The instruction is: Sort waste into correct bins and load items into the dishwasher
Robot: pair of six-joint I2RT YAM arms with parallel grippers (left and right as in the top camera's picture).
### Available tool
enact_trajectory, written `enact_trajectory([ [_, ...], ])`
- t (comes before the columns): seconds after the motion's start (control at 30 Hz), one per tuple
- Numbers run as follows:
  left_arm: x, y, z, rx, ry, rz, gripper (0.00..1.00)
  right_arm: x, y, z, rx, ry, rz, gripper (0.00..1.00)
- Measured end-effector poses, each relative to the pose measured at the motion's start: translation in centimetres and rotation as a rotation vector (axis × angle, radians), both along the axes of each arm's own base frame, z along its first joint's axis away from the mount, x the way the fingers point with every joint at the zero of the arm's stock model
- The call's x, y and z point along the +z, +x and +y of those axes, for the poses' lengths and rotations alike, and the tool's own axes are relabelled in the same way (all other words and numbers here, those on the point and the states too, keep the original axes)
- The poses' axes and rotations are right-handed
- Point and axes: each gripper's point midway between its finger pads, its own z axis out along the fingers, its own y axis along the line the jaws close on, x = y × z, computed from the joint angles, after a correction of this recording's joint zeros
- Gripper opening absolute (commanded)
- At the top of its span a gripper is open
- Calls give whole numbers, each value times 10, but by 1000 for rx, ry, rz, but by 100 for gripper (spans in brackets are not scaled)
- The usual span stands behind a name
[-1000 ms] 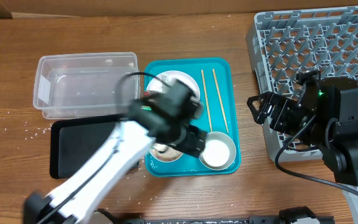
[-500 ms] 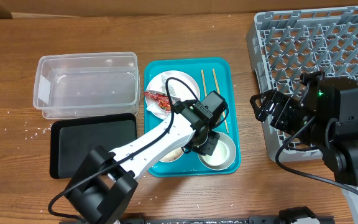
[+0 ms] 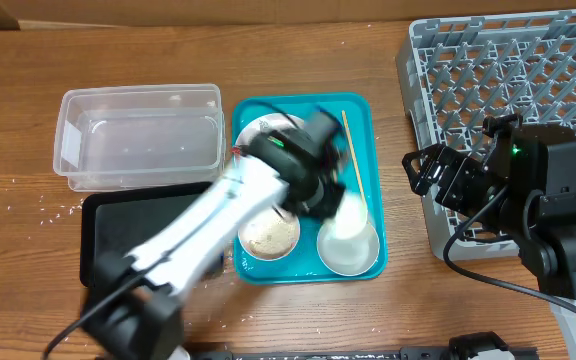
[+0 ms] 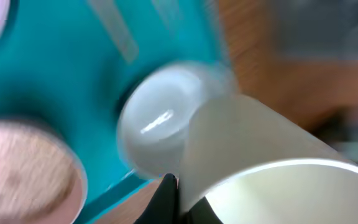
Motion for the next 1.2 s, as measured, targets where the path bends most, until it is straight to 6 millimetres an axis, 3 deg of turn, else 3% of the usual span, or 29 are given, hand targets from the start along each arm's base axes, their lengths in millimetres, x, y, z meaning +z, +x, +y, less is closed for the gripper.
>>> enact_trajectory([
  [0.07, 49, 24, 6, 12, -228, -35, 4, 4, 2, 4, 33, 2, -28, 93],
  [0.13, 86, 35, 23, 19, -409, -42, 4, 11, 4, 12, 91, 17, -71, 88],
  [0.27, 127, 35, 47, -1, -673, 10, 4, 40, 6, 40, 288, 88, -222, 83],
  [0.43, 167, 25, 52, -80, -915, 26, 4, 79, -8, 77, 561, 223, -399, 91],
  [0.53, 176, 17, 48, -119, -974, 40, 4, 90, -15, 91, 679, 301, -436, 92],
  [0.73, 182, 8, 41, -158, -1008, 59, 4, 90, -21, 112, 809, 388, -418, 92],
  [0.9, 186, 6, 40, -168, -1031, 67, 4, 93, -25, 134, 889, 410, -440, 75],
  [1.03, 187, 6, 40, -170, -1032, 66, 4, 91, -19, 137, 880, 413, -432, 61],
  [1.1, 187, 6, 40, -171, -1033, 63, 4, 91, -19, 137, 876, 415, -428, 60],
  [1.2, 186, 6, 40, -172, -1032, 61, 34, 91, -19, 137, 878, 417, -427, 58],
])
